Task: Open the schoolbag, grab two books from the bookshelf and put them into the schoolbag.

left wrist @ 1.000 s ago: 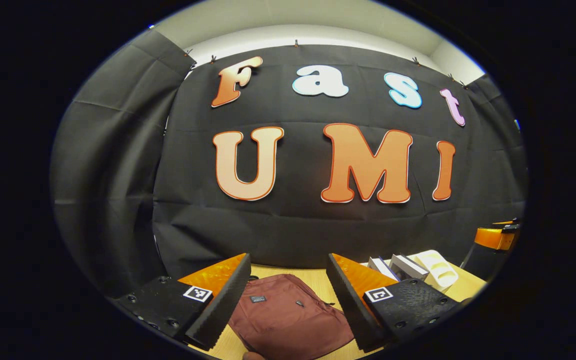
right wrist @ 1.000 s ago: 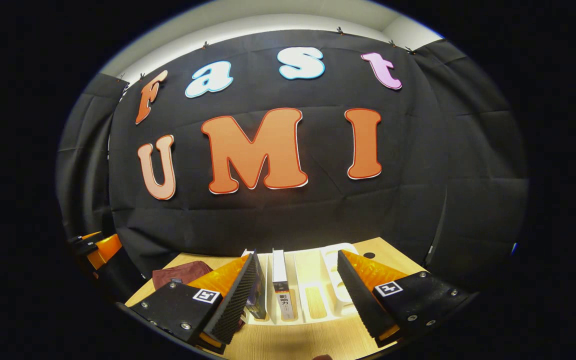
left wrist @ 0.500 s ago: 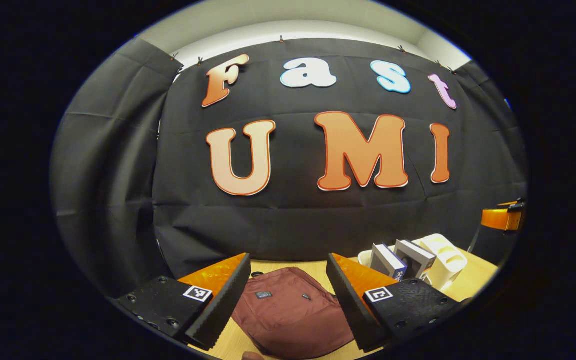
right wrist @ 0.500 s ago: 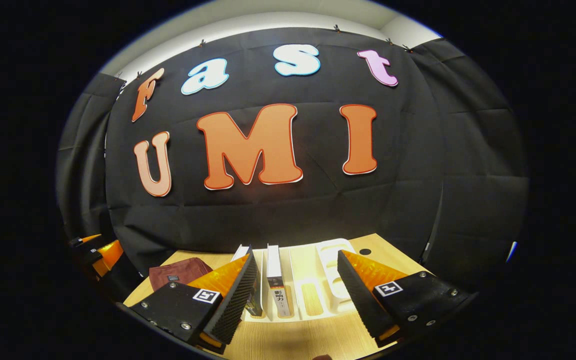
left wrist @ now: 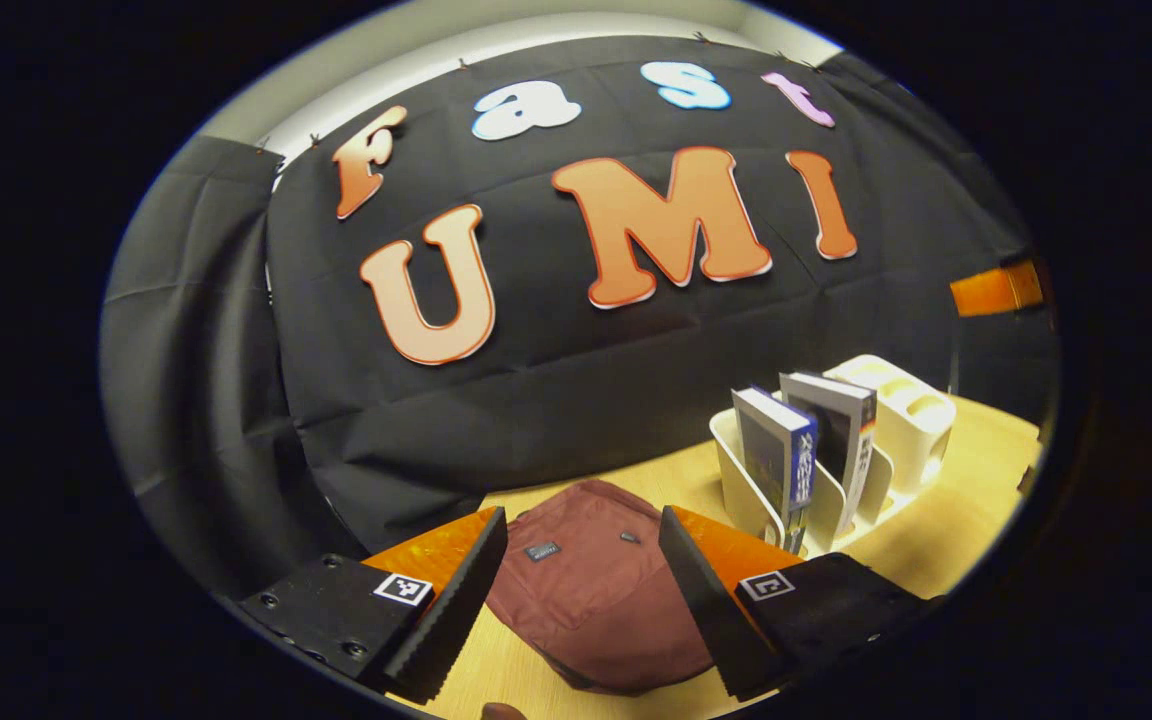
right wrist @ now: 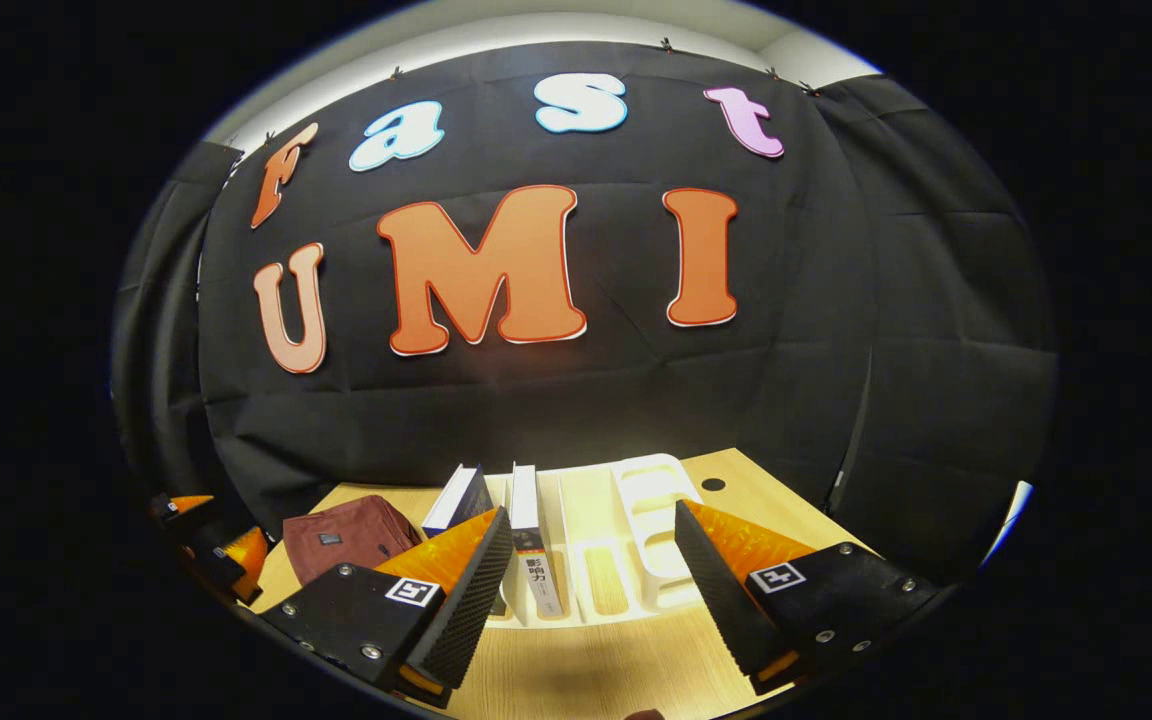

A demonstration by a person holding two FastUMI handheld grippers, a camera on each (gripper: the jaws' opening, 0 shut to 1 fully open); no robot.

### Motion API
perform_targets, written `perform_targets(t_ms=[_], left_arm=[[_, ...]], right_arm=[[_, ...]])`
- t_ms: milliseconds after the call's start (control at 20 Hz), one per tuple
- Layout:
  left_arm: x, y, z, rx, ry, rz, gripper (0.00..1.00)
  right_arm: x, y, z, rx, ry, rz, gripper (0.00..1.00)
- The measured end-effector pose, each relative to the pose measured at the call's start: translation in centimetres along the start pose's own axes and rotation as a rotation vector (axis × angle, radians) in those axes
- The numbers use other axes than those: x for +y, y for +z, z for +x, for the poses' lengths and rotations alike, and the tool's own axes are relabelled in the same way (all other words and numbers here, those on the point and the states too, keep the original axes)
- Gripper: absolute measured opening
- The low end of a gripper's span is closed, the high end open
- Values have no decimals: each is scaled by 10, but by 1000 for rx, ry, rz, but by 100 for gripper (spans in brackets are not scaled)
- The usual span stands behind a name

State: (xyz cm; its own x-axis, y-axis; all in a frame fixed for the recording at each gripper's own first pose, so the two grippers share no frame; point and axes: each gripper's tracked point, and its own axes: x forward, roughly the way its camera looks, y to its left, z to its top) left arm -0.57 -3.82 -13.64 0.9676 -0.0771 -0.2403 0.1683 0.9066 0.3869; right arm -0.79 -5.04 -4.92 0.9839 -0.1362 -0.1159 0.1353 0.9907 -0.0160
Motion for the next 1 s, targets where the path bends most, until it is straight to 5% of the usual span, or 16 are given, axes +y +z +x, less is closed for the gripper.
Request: perform_targets(t_ms=[550, 1000], left_arm=[[-87, -119, 2, 220, -120, 304, 96], [-140, -181, 16, 347, -214, 420, 98]], right_arm=[[-46, -35, -6, 100, -80, 1, 97], [-91, -53, -22, 148, -167, 12, 97]])
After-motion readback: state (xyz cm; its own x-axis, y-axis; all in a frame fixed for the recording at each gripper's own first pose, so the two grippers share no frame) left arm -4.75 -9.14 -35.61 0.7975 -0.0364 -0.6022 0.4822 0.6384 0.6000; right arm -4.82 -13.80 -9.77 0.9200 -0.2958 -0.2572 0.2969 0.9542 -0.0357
